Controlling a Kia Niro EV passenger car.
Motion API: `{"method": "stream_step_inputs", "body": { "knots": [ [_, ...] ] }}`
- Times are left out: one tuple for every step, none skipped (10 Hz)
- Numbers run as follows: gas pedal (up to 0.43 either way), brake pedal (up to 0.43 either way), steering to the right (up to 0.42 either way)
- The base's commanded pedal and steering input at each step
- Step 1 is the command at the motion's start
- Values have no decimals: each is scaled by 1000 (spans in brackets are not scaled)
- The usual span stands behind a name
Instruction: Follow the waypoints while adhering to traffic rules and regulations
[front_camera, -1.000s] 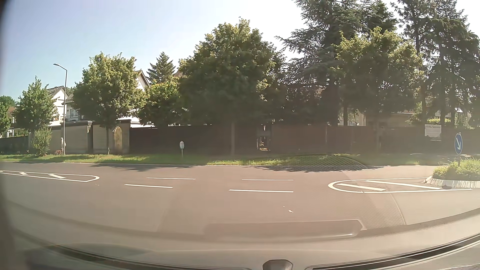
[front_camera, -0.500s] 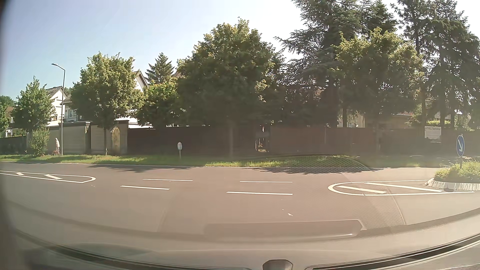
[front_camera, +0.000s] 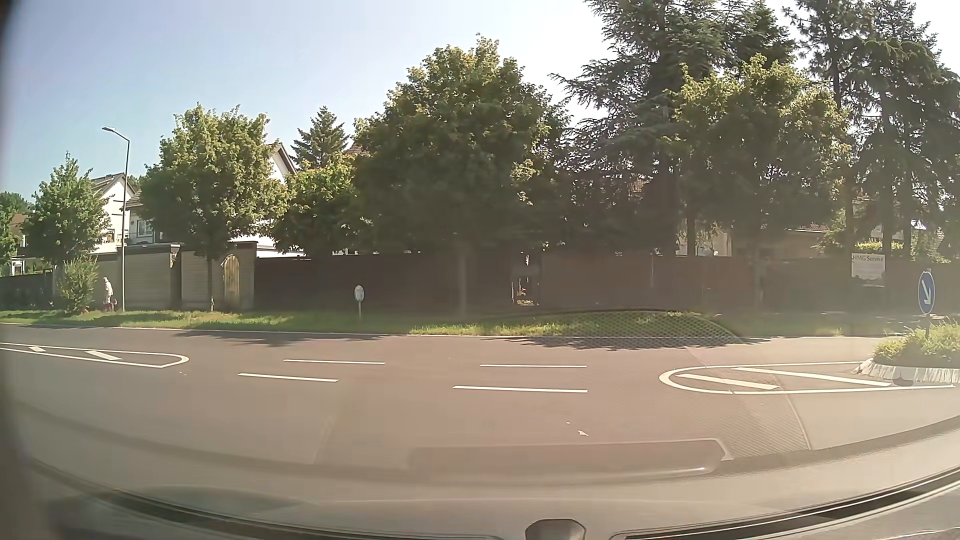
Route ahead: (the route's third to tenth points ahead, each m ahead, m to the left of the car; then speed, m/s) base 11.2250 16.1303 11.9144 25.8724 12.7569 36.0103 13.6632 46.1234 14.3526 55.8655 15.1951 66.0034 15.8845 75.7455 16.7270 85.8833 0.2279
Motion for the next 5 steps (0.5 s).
{"method": "stream_step_inputs", "body": {
  "knots": [
    [0, 250, -79],
    [0, 244, -91],
    [0, 244, -97],
    [0, 250, -99],
    [0, 250, -99]
  ]
}}
